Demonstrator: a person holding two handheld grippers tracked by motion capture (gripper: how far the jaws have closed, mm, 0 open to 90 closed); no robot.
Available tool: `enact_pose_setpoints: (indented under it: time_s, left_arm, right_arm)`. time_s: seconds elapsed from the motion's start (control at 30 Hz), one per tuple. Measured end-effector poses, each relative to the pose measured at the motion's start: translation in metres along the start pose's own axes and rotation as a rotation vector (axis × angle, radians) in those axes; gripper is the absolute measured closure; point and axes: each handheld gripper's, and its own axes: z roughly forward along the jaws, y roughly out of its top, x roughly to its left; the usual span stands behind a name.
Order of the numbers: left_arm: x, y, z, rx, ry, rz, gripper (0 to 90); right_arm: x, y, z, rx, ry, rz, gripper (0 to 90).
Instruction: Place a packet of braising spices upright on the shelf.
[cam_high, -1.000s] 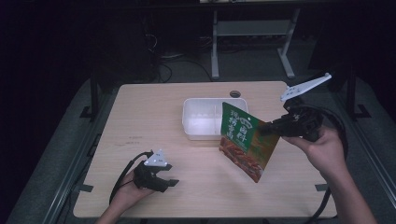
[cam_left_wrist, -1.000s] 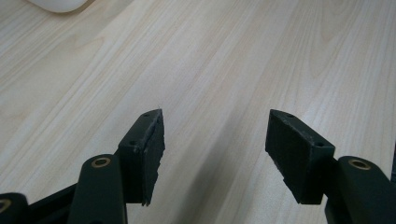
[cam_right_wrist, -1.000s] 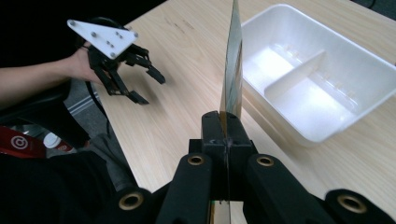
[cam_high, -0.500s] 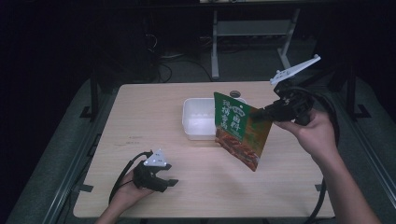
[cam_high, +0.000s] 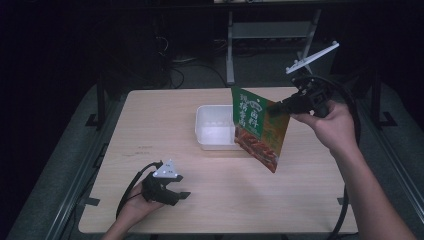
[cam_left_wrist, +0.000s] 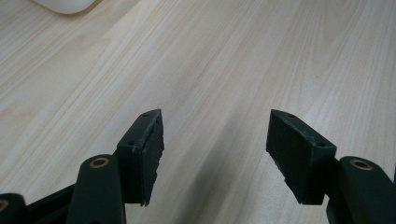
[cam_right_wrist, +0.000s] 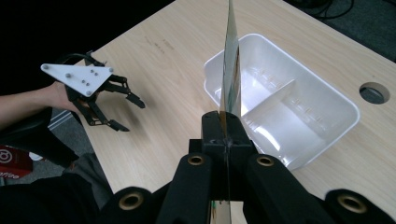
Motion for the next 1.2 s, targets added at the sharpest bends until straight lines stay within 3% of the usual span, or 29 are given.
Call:
enact_pose_setpoints:
  time_s: [0.3, 0.67, 1.2]
  left_arm:
    - [0.000, 0.000, -0.001, -0.002, 0.001, -0.001, 36.4]
    - [0.001, -0.001, -0.002, -0.004, 0.001, 0.001, 36.2]
    - [0.003, -0.002, -0.003, -0.014, 0.001, -0.006, 36.1]
  right_arm:
    - [-0.010, 0.014, 0.001, -0.007, -0.029, 0.014, 90.0]
    - [-0.024, 0.035, 0.016, -0.010, -0.084, 0.049, 90.0]
    - [-0.047, 0.051, 0.039, -0.016, -0.163, 0.091, 90.0]
